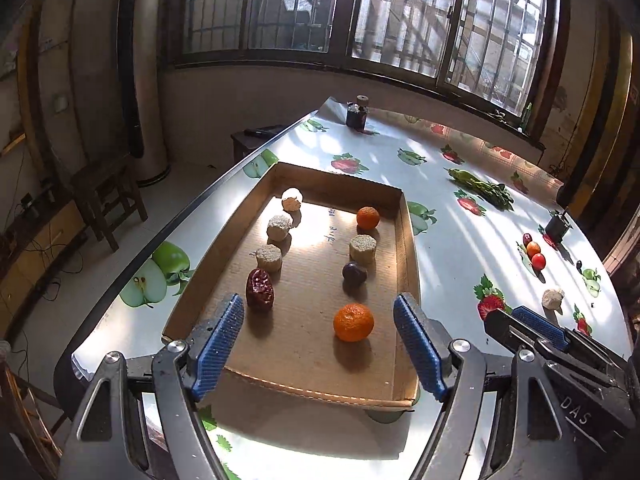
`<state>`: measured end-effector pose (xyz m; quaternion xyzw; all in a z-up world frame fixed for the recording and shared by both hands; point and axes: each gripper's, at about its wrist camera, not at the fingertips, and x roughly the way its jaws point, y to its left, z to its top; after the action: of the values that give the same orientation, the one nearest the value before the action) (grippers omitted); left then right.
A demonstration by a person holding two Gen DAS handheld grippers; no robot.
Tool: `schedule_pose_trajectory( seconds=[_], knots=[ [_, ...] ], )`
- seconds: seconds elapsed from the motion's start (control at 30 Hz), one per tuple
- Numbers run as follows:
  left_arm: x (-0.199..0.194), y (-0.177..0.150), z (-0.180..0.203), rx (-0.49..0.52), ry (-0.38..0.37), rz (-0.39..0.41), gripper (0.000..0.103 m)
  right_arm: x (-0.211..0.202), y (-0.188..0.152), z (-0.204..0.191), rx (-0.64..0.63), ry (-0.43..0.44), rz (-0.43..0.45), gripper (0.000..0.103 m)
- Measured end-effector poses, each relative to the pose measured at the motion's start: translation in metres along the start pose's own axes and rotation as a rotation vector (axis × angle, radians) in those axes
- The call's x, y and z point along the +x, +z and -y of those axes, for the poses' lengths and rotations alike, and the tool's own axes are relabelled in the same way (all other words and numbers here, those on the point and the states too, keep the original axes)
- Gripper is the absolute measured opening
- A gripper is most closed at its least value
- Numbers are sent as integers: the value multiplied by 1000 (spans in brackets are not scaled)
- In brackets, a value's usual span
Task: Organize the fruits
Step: 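Withdraw both open grippers from the box toward the bread pieces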
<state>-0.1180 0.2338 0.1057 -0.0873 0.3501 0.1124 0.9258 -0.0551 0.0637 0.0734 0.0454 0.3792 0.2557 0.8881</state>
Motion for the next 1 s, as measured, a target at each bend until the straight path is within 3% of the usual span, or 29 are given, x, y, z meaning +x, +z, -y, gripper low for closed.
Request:
schedule_pose_trajectory(
  seconds=[0.13,0.4,1.0],
  knots=[
    [-14,-6,27,85,38,48,77,-27,-11,30,94,-33,45,48],
    [-22,-17,55,144,63,54,77,-50,-26,69,205,-38,72,49],
    [-19,-25,69,181,47,33,77,-57,-34,83,235,-31,76,49]
  ],
)
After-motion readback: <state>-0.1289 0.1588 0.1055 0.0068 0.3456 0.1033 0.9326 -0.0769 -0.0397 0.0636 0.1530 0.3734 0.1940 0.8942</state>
